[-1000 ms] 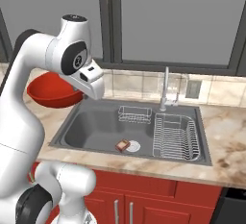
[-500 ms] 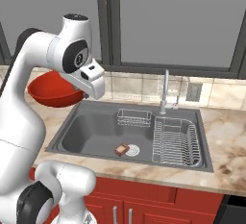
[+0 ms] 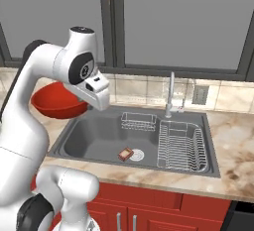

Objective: Pick the bowl and tupperware and place them in the sink. Then turn on the water.

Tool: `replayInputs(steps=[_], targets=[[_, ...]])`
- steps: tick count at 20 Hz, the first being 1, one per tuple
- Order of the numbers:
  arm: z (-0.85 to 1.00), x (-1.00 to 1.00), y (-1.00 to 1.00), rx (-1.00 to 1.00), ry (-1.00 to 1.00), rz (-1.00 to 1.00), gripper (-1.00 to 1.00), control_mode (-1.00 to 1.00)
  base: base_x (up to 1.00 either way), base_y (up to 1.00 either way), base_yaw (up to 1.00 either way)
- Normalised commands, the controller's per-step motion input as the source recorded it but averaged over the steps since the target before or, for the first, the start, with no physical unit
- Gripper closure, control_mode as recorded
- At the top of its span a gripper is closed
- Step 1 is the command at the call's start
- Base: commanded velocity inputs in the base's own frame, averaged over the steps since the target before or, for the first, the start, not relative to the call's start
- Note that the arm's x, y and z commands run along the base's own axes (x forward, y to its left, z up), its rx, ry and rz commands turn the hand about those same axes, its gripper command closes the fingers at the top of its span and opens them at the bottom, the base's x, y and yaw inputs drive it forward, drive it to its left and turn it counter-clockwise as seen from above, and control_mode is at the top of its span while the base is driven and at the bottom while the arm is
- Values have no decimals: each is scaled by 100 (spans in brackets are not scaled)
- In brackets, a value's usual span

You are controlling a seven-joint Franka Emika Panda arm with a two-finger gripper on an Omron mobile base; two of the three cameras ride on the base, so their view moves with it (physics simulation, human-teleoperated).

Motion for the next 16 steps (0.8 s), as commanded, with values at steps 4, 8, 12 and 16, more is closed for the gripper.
replayInputs(steps=[4, 8, 12, 16], targets=[[-73, 0, 0, 0, 0, 0, 100, -100, 0, 0, 0], [-68, 0, 0, 0, 0, 1, 100, -100, 0, 0, 0], [-50, 15, 0, 0, -2, 1, 100, -100, 0, 0, 0], [-48, 32, -1, 0, -13, 0, 100, -100, 0, 0, 0]])
